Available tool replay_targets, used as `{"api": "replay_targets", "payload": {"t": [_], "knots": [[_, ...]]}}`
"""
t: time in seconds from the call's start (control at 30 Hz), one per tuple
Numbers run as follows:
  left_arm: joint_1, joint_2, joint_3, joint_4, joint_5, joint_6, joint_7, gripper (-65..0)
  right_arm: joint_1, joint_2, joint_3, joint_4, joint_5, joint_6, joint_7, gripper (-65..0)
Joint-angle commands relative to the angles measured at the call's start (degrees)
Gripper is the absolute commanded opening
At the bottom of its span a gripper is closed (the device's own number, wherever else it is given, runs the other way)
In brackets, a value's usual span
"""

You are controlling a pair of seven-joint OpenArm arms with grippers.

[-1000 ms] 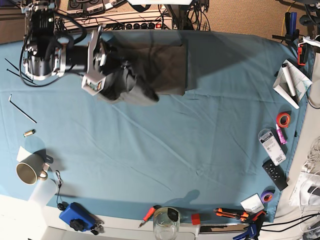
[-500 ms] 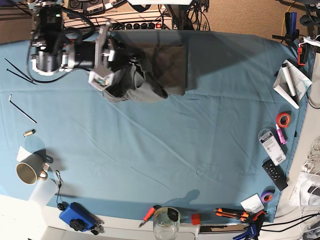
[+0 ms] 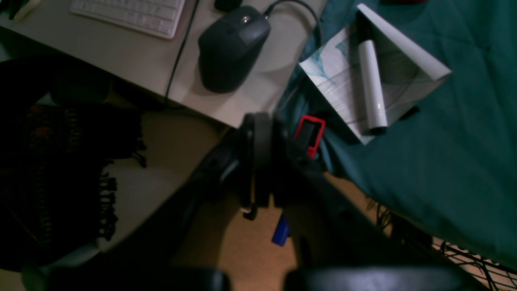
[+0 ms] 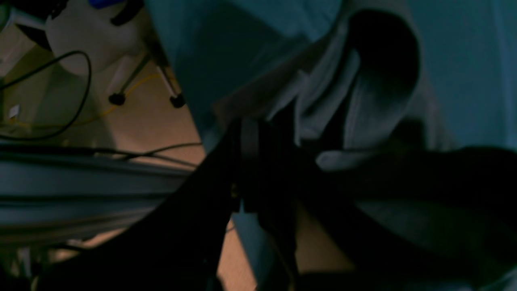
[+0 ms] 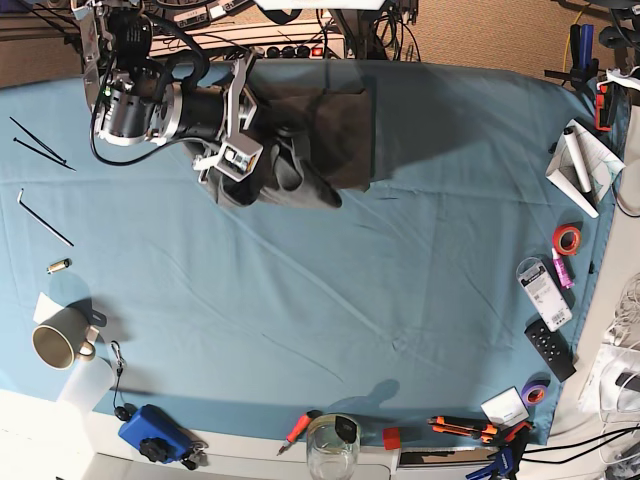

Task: Fold the T-shirt properly
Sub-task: 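Lift the end with the right gripper and fold it over the stack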

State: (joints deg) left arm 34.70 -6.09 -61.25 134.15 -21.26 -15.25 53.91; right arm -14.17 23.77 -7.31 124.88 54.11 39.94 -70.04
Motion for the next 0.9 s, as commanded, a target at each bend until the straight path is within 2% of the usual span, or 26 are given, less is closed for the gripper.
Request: {"api": "replay_targets", "payload": {"t": [0.0, 0.13, 0.27, 0.43, 0.5, 0.53, 0.6, 0.67, 0.77, 0.87], "knots": [[0.5, -0.6, -0.4, 0.9, -0.9, 0.3, -1.5, -65.0, 1.0, -0.6, 0.1, 0.9, 0.8, 0.1, 1.9, -65.0], [0.5, -0.6, -0.4, 0.9, -2.8, -0.4, -1.4, -65.0, 1.3, -2.8, 0.0, 0.9, 0.2, 0.1, 1.3, -65.0], [0.5, -0.6, -0.4, 0.9, -2.8, -0.5, -1.5, -65.0, 1.3, -3.1, -2.5, 0.9, -2.8, 0.1, 1.5, -65.0], [0.5, -0.6, -0.4, 0.9, -2.8, -0.5, -1.4, -65.0, 1.3, -3.1, -7.9, 0.2, -10.0, 0.1, 3.3, -65.0], [0.5, -0.6, -0.4, 0.9, -2.8, -0.5, -1.4, -65.0, 1.3, -3.1, -9.5, 0.2, -10.6, 0.1, 3.7, -65.0], [0.5, -0.6, -0.4, 0.9, -2.8, -0.5, -1.4, -65.0, 1.3, -3.1, -10.1, 0.2, -10.6, 0.1, 3.9, -63.0], [0.6, -0.6, -0.4, 0.9, -2.8, -0.5, -1.4, -65.0, 1.3, -3.1, -10.7, 0.2, -10.6, 0.1, 4.1, -54.5], [0.6, -0.6, -0.4, 0.9, -2.8, -0.5, -1.4, -65.0, 1.3, -3.1, -10.7, 0.2, -10.7, 0.1, 4.5, -48.6], [0.5, -0.6, -0.4, 0.9, -2.8, -0.5, -1.4, -65.0, 1.3, -3.1, -10.6, 0.2, -10.0, 0.1, 5.1, -47.5], [0.5, -0.6, -0.4, 0.9, -2.8, -0.5, -1.4, -65.0, 1.5, -3.1, -10.5, 1.1, -5.2, 0.1, 5.2, -47.5]]}}
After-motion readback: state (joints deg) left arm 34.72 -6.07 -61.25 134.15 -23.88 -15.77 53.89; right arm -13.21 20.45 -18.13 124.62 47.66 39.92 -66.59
